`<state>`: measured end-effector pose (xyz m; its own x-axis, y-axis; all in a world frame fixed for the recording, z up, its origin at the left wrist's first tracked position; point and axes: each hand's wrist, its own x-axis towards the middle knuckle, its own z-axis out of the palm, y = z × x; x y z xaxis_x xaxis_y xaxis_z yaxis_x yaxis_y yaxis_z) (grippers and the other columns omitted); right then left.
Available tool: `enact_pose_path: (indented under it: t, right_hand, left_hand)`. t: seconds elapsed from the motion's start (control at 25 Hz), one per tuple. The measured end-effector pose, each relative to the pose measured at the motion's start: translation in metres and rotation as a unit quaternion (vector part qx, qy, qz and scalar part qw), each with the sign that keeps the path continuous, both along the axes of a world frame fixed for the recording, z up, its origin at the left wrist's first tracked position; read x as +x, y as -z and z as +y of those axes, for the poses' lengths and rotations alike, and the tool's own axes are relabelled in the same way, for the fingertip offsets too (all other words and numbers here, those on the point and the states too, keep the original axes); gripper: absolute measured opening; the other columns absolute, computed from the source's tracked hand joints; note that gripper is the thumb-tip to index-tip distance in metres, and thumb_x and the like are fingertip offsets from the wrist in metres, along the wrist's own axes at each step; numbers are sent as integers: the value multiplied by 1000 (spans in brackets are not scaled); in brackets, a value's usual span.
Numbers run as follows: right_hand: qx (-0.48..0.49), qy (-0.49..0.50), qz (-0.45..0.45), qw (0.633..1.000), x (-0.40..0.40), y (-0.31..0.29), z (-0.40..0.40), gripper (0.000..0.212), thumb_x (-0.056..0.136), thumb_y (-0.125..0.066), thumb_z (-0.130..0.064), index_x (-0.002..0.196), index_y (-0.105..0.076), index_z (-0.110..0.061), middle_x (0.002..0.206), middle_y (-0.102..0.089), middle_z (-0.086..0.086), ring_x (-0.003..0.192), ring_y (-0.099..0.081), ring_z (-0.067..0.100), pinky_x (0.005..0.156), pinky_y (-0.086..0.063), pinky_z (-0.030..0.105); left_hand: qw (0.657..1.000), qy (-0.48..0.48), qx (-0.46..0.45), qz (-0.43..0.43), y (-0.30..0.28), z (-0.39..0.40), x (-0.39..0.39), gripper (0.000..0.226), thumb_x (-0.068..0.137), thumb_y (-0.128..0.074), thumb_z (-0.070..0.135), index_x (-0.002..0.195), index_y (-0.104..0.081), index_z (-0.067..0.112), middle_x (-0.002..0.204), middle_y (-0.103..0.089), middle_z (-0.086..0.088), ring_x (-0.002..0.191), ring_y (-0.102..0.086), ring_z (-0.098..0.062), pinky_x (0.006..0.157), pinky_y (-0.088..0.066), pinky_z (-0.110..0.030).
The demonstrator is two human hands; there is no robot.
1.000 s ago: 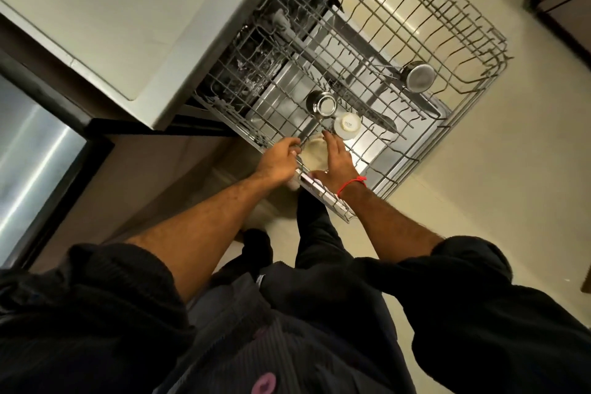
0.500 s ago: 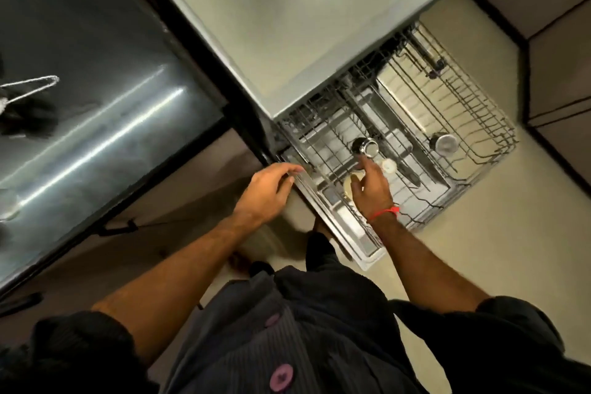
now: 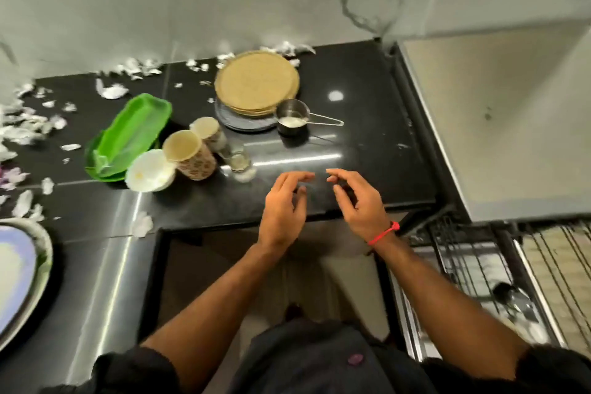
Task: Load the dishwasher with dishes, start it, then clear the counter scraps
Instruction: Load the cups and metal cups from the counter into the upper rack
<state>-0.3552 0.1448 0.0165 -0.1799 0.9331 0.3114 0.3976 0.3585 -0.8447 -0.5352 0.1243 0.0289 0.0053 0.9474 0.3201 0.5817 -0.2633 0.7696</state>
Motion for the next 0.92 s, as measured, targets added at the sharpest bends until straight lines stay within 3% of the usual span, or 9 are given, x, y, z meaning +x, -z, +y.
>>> enact_pose_path:
  t: [0.16, 0.28, 0.4, 0.48, 0.6, 0.76, 0.84, 0.92]
  right_hand:
    - [-45, -82, -34, 995, -64, -10, 32, 41, 90, -60, -4, 127, -60, -22, 116, -62, -5, 83, -61, 21, 79, -53, 31]
    - [-83, -118, -38, 989, -100, -16, 44, 43, 90, -61, -5, 129, -58, -23, 123, -60, -5, 94, -62, 15, 81, -50, 23]
    - [-99, -130, -44, 986, -123, -23, 46, 43, 92, -60, -7, 132, -56, -23, 125, -58, -3, 99, -61, 11, 80, -49, 14]
    - [-96, -132, -45, 986, -132, -26, 45, 44, 91, -60, -6, 132, -57, -24, 124, -58, -3, 99, -60, 11, 78, -48, 11]
    - [-88, -132, -46, 986, -133, -29, 41, 44, 92, -60, -6, 132, -56, -24, 124, -57, -6, 99, -60, 10, 77, -52, 17]
    - [-74, -137, -31, 987, -120, -27, 36, 46, 92, -60, -5, 133, -55, -26, 127, -59, -7, 103, -61, 11, 82, -56, 30]
    - [-75, -133, -25, 988, -112, -23, 33, 47, 92, -60, -5, 133, -55, -27, 127, -59, -5, 103, -61, 12, 82, -56, 31]
    - [-85, -133, -17, 987, -107, -21, 28, 50, 90, -60, -7, 135, -52, -28, 128, -58, -4, 106, -61, 14, 84, -55, 31]
  left_hand:
    - [977, -195, 31, 85, -10, 7, -67, 34, 90, -65, 9, 121, -64, 24, 125, -55, -1, 117, -50, -23, 99, -44, -43]
    - [945, -308, -32, 105, -13, 15, -113, 39, 91, -66, 22, 129, -60, 26, 138, -47, -6, 121, -41, -30, 101, -37, -48]
    - [931, -319, -126, 122, -10, 23, -149, 49, 93, -66, 32, 139, -52, 23, 151, -31, -10, 126, -34, -37, 107, -34, -53]
    - [936, -311, -125, 108, -9, 31, -164, 36, 94, -67, 27, 128, -60, 19, 149, -31, -13, 123, -37, -39, 108, -36, -54]
    - [941, -315, -100, 67, -10, 45, -174, 18, 94, -67, 16, 111, -67, 15, 141, -37, -15, 120, -43, -38, 105, -42, -52]
    - [928, -351, -76, 102, -4, 41, -180, 18, 97, -62, 17, 115, -66, 18, 143, -38, -14, 114, -48, -37, 98, -46, -49]
    - [935, -348, -51, 48, -1, 36, -185, 17, 99, -59, 13, 115, -65, 15, 145, -35, -16, 119, -49, -32, 104, -46, -46]
    - [939, -327, -79, -68, -8, 28, -189, 16, 101, -57, 12, 115, -63, 14, 145, -39, -15, 123, -48, -24, 108, -45, -39]
